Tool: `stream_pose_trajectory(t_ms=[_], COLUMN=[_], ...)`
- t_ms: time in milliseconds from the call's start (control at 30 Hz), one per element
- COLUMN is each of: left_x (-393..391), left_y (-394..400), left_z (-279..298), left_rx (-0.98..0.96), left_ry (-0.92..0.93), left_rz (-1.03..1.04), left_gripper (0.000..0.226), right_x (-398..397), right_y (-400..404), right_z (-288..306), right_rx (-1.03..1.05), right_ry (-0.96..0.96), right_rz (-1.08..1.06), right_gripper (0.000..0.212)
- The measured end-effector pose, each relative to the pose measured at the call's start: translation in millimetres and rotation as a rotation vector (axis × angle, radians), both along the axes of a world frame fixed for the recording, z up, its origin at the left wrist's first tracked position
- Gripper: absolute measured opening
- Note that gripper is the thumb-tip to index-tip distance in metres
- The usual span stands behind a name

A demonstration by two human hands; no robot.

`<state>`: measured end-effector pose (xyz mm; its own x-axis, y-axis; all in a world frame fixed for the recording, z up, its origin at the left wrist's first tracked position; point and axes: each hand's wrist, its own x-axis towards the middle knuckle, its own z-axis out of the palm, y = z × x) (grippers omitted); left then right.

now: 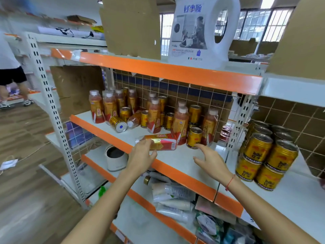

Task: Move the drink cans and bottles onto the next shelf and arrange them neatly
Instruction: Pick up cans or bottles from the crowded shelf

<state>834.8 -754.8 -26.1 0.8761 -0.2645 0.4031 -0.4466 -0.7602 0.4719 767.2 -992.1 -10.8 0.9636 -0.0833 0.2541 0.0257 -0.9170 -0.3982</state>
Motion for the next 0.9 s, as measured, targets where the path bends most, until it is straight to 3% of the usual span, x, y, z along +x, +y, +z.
stream_pose_trajectory(t_ms=[200, 400, 667, 900], left_x=[48.7, 113.5, 172.7, 188.4], left_y=[3.1, 19.4, 39.4, 32.2], left_z=[4.6, 13.4, 13.5, 2.1], left_rx=[0.018, 0.017, 0.033, -0.009], left_ry=[0.021, 0.027, 0.061, 0.106], left_rz=[-0.033, -0.092, -0.166, -0.184], left_gripper=[0.038, 0.034, 0.039, 0.037], right_x=[32.0, 73.7, 97.0, 101.8], right_y=[-6.6, 8.6, 21.6, 19.4], right_z=[-1.3, -4.1, -9.3, -11.7], right_rx=[-0.005, 0.021, 0.093, 0.101], right_ry=[0.051, 0.028, 0.002, 0.021], right_rz=[-0.089, -0.184, -0.289, -0.358], right_gripper=[0.052, 0.026, 0.036, 0.032])
